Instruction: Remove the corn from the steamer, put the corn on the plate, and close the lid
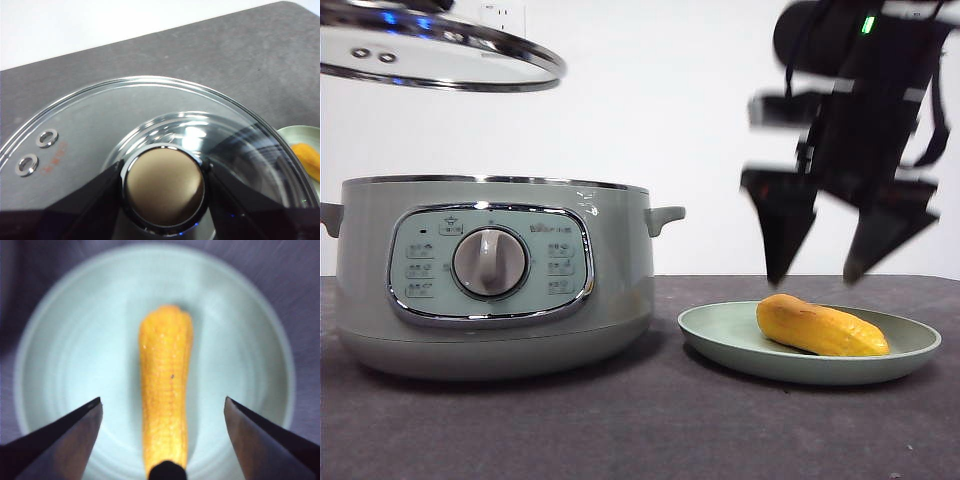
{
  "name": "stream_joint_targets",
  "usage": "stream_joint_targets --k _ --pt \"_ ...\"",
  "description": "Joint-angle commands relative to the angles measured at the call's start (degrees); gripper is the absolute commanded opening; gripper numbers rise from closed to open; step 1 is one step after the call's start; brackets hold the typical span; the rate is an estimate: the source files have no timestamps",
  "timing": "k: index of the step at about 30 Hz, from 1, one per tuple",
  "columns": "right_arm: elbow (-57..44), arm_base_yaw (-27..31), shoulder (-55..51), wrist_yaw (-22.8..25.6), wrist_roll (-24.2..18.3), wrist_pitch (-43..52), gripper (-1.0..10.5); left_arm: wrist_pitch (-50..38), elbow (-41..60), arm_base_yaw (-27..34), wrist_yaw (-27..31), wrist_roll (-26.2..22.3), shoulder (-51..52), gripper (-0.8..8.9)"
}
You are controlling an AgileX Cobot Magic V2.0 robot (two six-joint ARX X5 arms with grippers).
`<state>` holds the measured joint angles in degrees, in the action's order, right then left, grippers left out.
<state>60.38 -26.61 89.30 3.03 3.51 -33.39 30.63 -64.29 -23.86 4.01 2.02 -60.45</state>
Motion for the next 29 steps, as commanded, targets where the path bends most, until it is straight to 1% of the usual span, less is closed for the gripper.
stream_joint_targets --k 1,6,12,17,22,29 --pt "-0.59 -0.13 -3.45 -0.07 1.16 -0.92 4.1 -4.68 -0.70 -0.61 -1.57 1.29 -1.60 -0.08" --pt "-0.59 -0.02 -10.29 0.17 1.16 -2.86 4.1 -7.41 -0.70 -1.55 -2.51 1.86 -6.12 -0.08" --pt "-0.59 -0.02 -15.85 0.35 1.22 -3.37 4.1 -9.18 -0.70 -2.27 -3.06 2.54 -11.26 -0.08" --pt "-0.59 0.02 -17.33 0.39 1.60 -3.61 4.1 -9.22 -0.68 -3.23 -3.04 2.56 -14.56 -0.08" --pt "-0.59 0.35 -17.33 0.48 1.60 -3.98 4.1 -9.14 -0.68 -3.54 -5.18 2.91 -16.44 -0.08" --pt "-0.59 0.37 -17.33 0.50 1.60 -4.50 4.1 -8.79 -0.68 -3.74 -4.61 2.84 -17.70 -0.08"
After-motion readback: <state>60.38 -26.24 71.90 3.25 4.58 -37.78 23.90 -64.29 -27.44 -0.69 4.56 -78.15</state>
